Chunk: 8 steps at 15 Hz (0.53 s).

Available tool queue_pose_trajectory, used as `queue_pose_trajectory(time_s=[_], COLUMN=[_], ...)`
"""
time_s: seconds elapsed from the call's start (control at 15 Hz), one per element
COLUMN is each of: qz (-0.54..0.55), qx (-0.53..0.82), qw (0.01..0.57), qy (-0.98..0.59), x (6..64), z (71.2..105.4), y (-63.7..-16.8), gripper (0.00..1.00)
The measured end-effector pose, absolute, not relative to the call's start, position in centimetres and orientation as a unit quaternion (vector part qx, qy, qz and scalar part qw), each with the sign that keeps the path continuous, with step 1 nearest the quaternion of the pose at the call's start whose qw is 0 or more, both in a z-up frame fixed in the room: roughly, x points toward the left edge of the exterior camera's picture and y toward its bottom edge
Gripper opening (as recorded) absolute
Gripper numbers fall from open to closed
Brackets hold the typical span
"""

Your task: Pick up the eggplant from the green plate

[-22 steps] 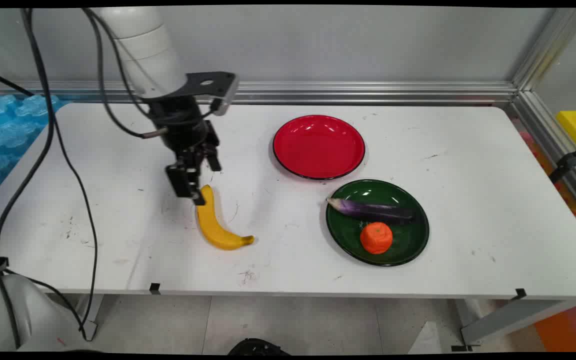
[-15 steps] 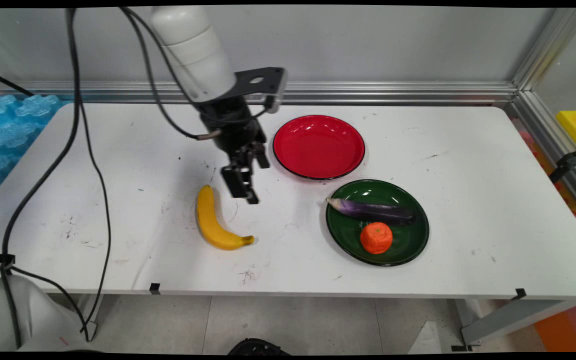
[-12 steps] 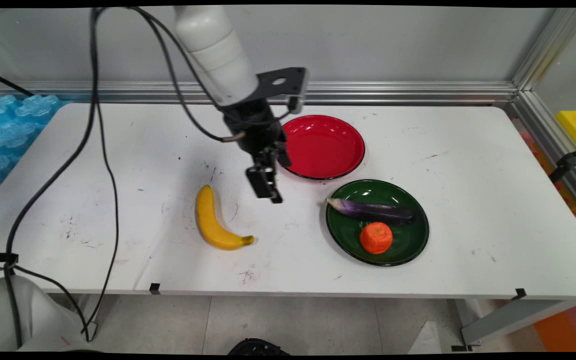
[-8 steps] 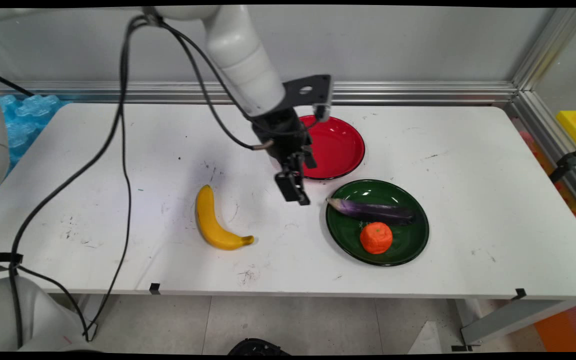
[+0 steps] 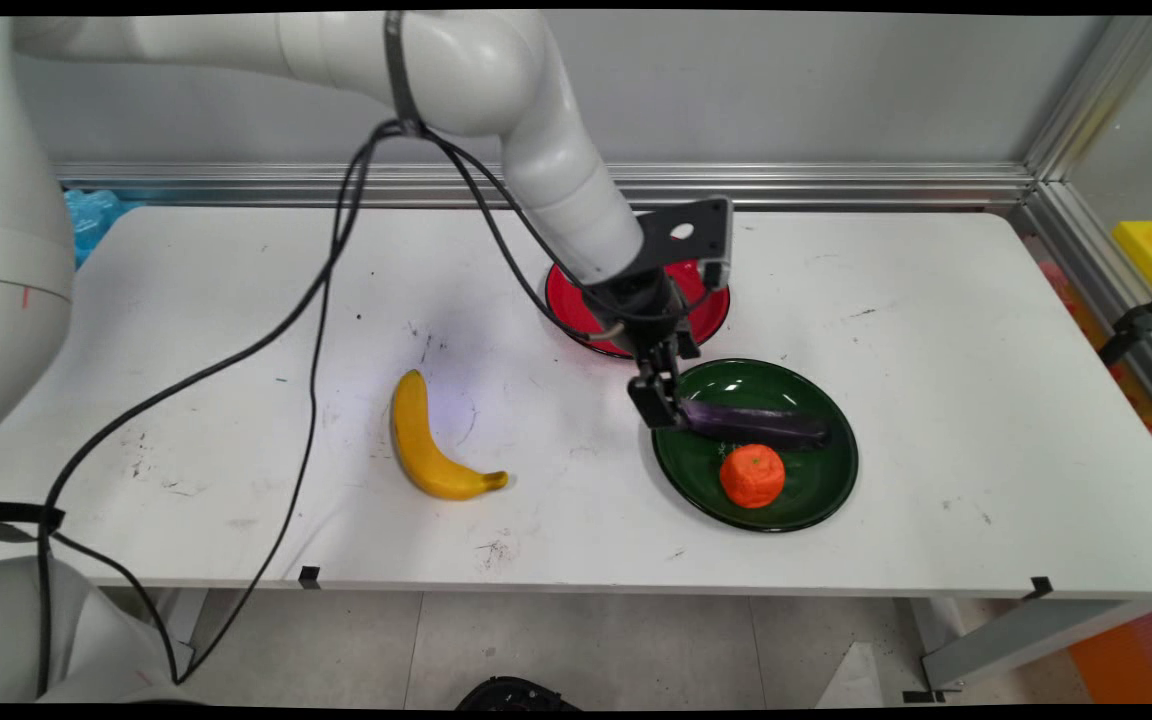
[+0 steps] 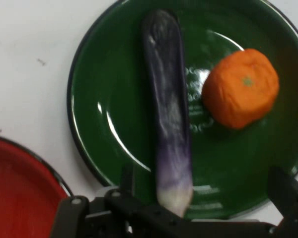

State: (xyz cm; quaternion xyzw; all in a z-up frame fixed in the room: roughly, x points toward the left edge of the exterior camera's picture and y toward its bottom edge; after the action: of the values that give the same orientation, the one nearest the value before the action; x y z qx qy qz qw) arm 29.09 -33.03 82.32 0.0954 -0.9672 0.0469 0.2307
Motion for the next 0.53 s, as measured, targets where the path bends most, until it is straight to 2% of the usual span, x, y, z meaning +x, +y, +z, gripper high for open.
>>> queue_pose_trajectory(time_s=[0.53], qz=[0.051], qx=[0.107], qw=[0.248], qy=[-0.962], x=[26.8], z=[77.6], y=[-34.8], gripper=[1.00])
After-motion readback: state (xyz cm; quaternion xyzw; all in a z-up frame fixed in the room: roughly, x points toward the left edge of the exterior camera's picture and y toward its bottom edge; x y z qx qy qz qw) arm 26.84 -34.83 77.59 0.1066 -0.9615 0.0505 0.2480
